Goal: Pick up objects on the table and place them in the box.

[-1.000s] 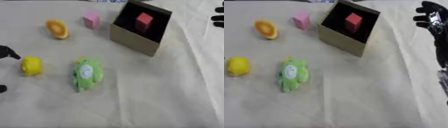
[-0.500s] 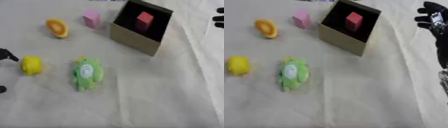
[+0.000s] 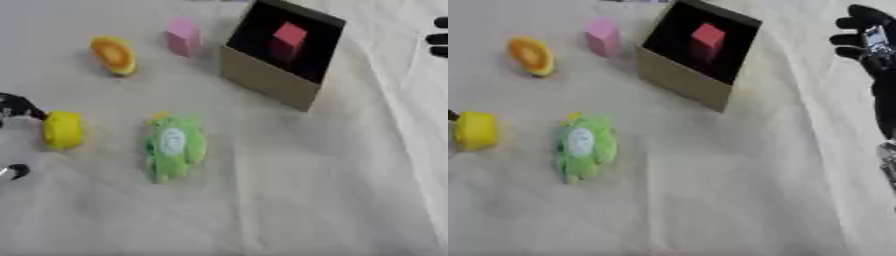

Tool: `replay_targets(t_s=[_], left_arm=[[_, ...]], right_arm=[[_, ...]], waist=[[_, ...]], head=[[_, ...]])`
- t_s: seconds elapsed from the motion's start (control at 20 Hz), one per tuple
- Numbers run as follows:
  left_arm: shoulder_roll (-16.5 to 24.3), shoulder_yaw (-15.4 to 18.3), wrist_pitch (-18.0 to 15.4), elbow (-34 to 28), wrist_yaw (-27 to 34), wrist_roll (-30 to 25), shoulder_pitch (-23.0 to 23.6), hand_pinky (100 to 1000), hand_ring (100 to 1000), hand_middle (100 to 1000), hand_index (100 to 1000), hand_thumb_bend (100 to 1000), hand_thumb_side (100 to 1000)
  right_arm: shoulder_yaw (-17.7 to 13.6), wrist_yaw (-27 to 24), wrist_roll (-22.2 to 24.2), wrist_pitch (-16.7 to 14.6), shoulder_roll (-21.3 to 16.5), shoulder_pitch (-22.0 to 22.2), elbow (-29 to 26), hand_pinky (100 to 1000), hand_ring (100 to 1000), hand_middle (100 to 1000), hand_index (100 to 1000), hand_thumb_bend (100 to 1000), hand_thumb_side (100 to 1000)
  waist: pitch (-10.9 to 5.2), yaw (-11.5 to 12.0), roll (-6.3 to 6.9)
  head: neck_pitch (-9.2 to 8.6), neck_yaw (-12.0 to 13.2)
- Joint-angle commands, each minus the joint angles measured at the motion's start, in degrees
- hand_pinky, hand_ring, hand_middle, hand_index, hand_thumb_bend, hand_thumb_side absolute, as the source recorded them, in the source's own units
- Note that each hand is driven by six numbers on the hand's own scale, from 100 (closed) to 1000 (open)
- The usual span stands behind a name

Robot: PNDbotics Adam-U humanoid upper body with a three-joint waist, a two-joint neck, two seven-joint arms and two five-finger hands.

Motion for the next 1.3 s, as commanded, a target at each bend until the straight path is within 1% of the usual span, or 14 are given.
replay_targets(t_s=[0.05,0.1,0.3,0.4,0.5,0.65,0.7,0.8,0.85,1.0,1.3], left_arm=[[0.7,-0.3,-0.3,0.8,-0.4,0.0,-1.2,813,752,682,809,347,100],[0.4,-0.5,-0.4,1.2,-0.6,0.2,-1.5,800,734,656,791,318,100],[-0.7,-1.4,-0.9,2.6,-1.5,1.8,-2.7,776,697,611,755,298,100],[-1.1,-1.8,-1.0,3.3,-2.1,3.0,-3.1,760,661,576,722,286,100],[-1.5,-1.9,-0.6,3.8,-2.5,4.6,-3.5,729,615,521,669,240,100],[-2.1,-2.2,0.5,4.2,-3.0,7.8,-3.9,702,579,477,621,200,100],[-2.2,-2.2,0.8,4.2,-2.9,8.8,-4.0,688,559,450,588,148,100],[-2.3,-2.0,1.4,3.8,-2.2,10.6,-4.1,682,548,437,574,115,100],[-2.3,-1.8,1.6,3.3,-1.7,11.3,-4.1,681,542,429,566,100,100],[-2.0,-0.6,2.1,1.1,-0.4,12.3,-3.8,676,529,412,546,100,100],[-0.6,2.8,3.3,-6.5,1.6,12.3,-2.4,672,519,401,537,100,100]], right_arm=[[-0.4,0.0,0.0,0.2,-0.7,-0.3,-0.8,805,775,778,852,100,916],[-0.4,0.0,0.0,0.2,-0.7,-0.3,-0.8,805,775,778,852,100,917],[-0.3,-0.1,0.1,0.2,-0.5,-0.3,-0.8,804,775,777,852,100,917],[-0.4,-0.1,0.1,0.3,-0.4,-0.3,-0.8,804,775,777,852,100,918],[-0.4,-0.1,0.1,0.3,-0.3,-0.2,-0.8,804,775,776,852,100,919],[-0.4,-0.1,0.1,0.4,-0.2,-0.2,-0.8,804,775,776,853,100,919],[-0.4,-0.1,0.1,0.4,-0.1,-0.1,-0.8,804,775,776,853,100,919],[-0.5,-0.1,0.0,0.4,-0.1,-0.1,-0.8,804,775,775,853,100,920],[-0.5,-0.1,0.0,0.4,-0.1,0.0,-0.8,804,775,775,852,100,920],[-0.6,-0.2,0.0,0.5,0.0,0.1,-0.8,804,775,775,853,100,921],[-0.9,-0.2,-0.3,0.4,0.0,0.3,-0.8,804,775,775,853,100,919]], waist=[[-0.8,0.0,0.18],[-0.78,-0.1,0.2],[-0.75,-0.2,0.26],[-0.73,-0.2,0.26],[-0.7,-0.3,0.27],[-0.64,-0.3,0.27],[-0.64,-0.3,0.27],[-0.64,-0.3,0.26],[-0.65,-0.3,0.26],[-0.67,-0.3,0.28],[-0.72,-0.1,0.27]], head=[[-0.22,0.2],[-0.23,0.2],[-0.22,0.3],[-0.26,0.4],[-0.27,0.4],[-0.24,0.4],[-0.24,0.4],[-0.18,0.4],[-0.14,0.4],[-0.15,0.3],[-0.16,0.0]])
